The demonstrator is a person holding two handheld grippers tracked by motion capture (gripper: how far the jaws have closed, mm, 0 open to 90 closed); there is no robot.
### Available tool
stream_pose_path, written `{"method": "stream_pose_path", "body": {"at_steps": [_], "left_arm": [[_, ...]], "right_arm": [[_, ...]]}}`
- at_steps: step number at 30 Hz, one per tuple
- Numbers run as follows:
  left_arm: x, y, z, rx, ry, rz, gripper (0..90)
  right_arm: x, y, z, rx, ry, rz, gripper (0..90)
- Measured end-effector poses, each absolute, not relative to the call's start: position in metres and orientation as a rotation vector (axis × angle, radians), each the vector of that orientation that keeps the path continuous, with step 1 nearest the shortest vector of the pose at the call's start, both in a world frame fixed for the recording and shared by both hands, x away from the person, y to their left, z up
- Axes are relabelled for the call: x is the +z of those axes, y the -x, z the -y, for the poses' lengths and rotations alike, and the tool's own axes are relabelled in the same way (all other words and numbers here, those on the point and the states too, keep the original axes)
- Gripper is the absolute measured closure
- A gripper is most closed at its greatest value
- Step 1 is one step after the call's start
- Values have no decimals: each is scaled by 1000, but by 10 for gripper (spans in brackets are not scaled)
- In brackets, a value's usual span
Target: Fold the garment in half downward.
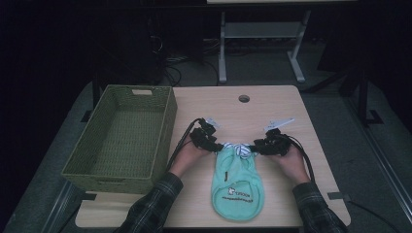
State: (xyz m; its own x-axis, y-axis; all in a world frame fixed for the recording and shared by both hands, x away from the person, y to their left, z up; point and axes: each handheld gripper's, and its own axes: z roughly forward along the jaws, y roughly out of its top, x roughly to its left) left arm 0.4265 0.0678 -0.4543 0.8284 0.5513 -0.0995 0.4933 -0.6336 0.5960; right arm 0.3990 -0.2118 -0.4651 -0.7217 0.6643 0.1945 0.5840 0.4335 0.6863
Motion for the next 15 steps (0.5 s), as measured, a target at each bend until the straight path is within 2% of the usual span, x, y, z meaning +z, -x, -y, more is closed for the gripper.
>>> {"method": "stream_pose_path", "body": {"at_steps": [4,8,11,15], "left_arm": [[-457,-425,-64,131,-2402,-722,581],[-458,-423,-62,122,-2394,-710,662],[-458,-423,-62,113,-2405,-689,761],[-458,-422,-62,105,-2414,-672,835]], "right_arm": [[-472,-398,210,1164,-1086,-2580,626],[-473,-394,209,1160,-1044,-2582,740],[-473,-393,208,1158,-1038,-2605,816],[-474,-395,210,1184,-1049,-2610,866]]}}
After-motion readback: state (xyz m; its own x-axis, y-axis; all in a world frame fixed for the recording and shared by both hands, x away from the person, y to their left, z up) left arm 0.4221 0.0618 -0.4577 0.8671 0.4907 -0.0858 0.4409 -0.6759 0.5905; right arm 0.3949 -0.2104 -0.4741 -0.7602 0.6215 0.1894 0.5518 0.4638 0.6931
